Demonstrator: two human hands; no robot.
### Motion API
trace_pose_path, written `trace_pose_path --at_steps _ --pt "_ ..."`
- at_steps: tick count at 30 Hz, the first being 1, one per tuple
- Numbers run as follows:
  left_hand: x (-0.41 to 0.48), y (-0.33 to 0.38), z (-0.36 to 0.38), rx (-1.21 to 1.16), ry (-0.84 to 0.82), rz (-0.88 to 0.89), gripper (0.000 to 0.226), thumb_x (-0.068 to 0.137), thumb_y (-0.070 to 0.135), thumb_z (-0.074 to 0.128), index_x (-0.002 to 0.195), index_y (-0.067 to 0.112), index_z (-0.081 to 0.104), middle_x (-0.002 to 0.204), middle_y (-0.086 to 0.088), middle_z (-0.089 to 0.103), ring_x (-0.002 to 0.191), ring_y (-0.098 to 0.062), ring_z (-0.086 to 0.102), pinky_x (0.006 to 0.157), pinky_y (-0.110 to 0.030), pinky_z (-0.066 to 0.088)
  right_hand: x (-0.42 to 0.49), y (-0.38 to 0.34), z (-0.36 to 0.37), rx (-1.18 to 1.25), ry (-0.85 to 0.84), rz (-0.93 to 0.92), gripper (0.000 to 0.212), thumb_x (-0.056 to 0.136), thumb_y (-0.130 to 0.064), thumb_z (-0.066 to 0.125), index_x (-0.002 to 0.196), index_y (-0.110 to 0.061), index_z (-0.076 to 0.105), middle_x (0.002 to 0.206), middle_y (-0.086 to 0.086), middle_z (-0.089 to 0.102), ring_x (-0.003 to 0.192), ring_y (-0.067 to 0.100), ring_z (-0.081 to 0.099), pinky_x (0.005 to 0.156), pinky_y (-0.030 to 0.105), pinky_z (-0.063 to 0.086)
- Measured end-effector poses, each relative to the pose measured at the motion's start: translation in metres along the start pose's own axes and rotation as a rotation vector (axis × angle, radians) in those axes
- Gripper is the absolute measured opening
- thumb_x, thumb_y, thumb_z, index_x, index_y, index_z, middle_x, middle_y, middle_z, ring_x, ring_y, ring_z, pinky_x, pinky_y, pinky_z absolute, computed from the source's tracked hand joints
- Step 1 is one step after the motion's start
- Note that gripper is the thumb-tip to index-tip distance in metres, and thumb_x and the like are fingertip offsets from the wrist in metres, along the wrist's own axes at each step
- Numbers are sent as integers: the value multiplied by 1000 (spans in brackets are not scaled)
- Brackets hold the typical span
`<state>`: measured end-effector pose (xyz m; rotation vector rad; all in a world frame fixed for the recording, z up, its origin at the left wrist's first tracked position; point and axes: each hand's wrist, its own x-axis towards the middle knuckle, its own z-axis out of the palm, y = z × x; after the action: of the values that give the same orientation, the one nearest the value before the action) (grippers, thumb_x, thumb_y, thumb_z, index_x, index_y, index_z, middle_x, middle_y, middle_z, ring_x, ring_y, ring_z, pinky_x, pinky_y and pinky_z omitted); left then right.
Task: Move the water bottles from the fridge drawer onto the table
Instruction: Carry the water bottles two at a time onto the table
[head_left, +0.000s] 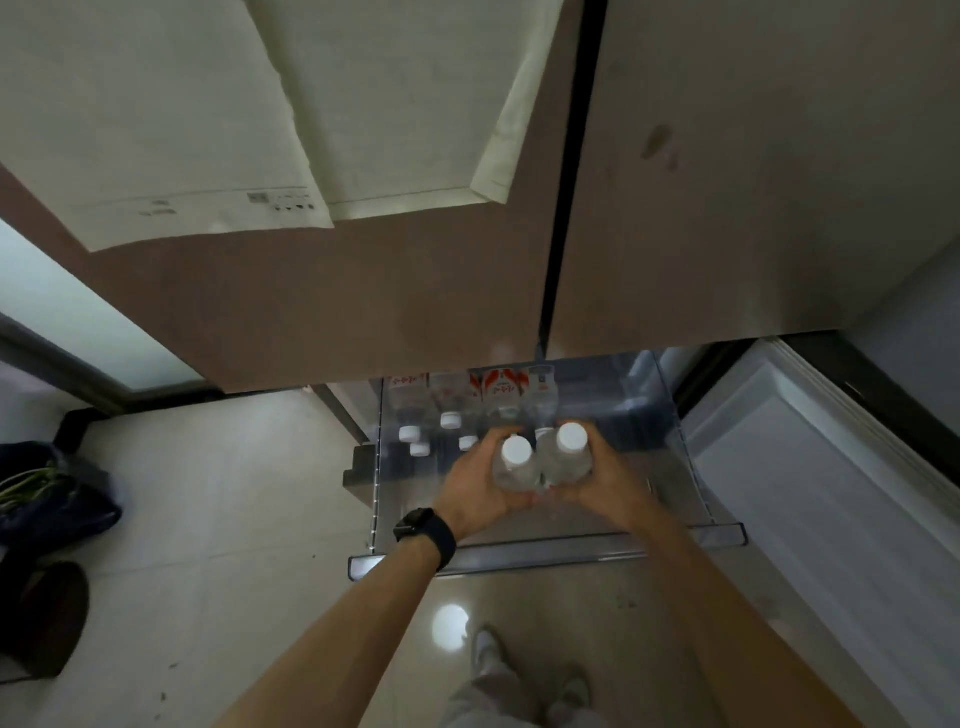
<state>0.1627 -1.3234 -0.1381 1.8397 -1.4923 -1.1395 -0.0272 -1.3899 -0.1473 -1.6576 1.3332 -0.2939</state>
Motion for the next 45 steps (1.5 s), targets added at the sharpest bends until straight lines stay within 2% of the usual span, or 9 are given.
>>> trace_pose_path --at_steps 5,10,12,16,19,22,28,38,45 --pt "5 -4 -3 13 -12 -4 68 70 33 87 126 34 49 117 14 64 107 -12 62 94 -40 54 -6 -7 -9 15 -18 -9 77 71 -14 88 136 -20 46 115 -9 55 104 7 54 80 7 39" --pt "-6 11 -7 -25 49 15 67 66 39 88 122 36 51 115 15 66 107 -11 63 94 -42 54 -20 -16 -6 67 60 -25 70 67 -21 90 126 -21 53 115 -9 63 103 7 60 83 19 50" --pt "-17 18 -13 -42 95 32 70 63 42 89 123 36 52 115 16 68 108 -8 64 94 -42 55 -35 -22 -7 136 100 -29 73 65 -17 92 127 -21 53 118 -8 63 106 9 60 78 15 47" --pt "-53 43 -33 -30 216 81 68 68 33 92 124 33 54 114 16 68 106 3 62 94 -25 53 -73 -44 -23 177 138 -131 72 60 -27 94 115 -42 52 105 -23 65 94 -4 62 73 15 45" --pt "-98 67 -49 -1 309 111 66 69 32 92 123 30 54 109 19 66 100 13 59 85 -6 45 -103 -67 -35 203 99 -269 69 60 -25 94 109 -47 52 100 -22 68 89 -7 64 72 17 49" --pt "-158 84 -57 30 443 83 66 68 33 91 122 36 53 108 19 66 100 5 61 86 -13 50 -134 -95 -38 192 21 -407 70 60 -26 93 112 -48 50 105 -20 66 93 -2 63 73 21 50" --pt "-298 78 -48 -13 710 -34 64 69 32 91 121 40 55 108 22 65 100 3 60 79 -10 48 -204 -135 4 102 -219 -602 72 61 -31 93 116 -45 48 109 -22 60 98 3 59 74 24 50" --pt "-564 8 19 -72 1067 -456 65 68 40 89 121 43 52 109 18 64 99 0 60 79 -17 47 -363 -161 163 -78 -703 -791 64 60 -37 90 108 -43 47 102 -18 61 93 -1 56 66 18 41" --pt "-752 -23 82 -134 1289 -679 66 68 35 90 123 33 53 112 13 63 103 -10 60 87 -24 47 -504 -156 283 -254 -993 -927 68 63 -35 89 117 -37 47 109 -15 59 97 6 56 66 15 40"
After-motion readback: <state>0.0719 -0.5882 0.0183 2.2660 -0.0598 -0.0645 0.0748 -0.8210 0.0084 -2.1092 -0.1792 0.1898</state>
